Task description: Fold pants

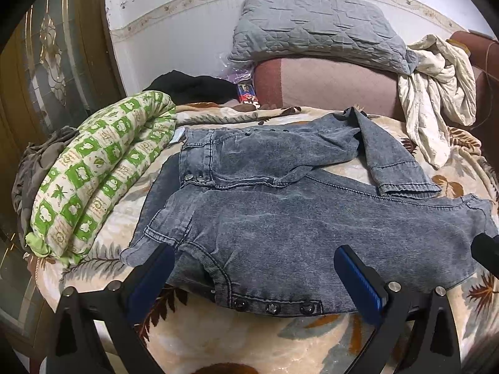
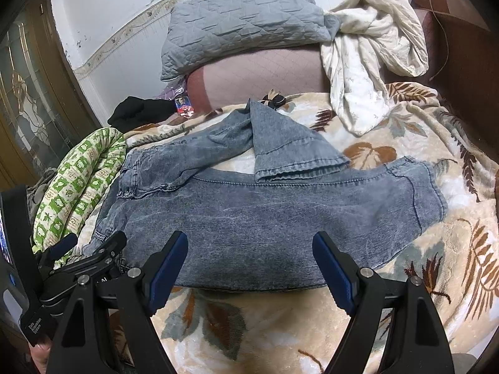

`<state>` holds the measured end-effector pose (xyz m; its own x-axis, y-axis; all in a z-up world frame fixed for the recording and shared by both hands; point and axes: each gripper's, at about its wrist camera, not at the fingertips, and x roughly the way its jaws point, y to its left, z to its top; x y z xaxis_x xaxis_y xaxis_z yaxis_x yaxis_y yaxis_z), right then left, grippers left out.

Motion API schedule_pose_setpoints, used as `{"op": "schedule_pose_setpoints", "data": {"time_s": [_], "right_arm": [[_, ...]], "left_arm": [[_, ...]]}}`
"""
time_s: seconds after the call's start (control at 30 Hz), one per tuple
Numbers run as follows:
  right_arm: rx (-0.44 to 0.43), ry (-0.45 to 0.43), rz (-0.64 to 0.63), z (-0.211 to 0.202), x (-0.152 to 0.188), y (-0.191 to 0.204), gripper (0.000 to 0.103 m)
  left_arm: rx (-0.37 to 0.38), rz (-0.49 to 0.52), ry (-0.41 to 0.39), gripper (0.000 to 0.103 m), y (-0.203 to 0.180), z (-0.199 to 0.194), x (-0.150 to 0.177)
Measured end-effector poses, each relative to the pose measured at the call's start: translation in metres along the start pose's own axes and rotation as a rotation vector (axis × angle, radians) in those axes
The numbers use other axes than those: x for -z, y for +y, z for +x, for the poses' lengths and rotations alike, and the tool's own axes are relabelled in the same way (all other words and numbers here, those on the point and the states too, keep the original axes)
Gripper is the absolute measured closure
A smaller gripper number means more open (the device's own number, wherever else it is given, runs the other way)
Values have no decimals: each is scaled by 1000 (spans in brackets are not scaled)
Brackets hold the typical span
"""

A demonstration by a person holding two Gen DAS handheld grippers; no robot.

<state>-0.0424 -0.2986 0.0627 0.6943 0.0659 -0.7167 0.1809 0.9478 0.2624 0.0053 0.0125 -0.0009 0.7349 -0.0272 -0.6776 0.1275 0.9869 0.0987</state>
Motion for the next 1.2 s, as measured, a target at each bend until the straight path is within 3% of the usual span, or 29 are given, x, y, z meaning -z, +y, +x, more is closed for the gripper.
{"op": "schedule_pose_setpoints", "data": {"time_s": [1.2], "right_arm": [[-26, 4, 23, -2, -3, 0, 20]], "left_arm": [[21, 1, 17, 0, 1, -1, -4]]}}
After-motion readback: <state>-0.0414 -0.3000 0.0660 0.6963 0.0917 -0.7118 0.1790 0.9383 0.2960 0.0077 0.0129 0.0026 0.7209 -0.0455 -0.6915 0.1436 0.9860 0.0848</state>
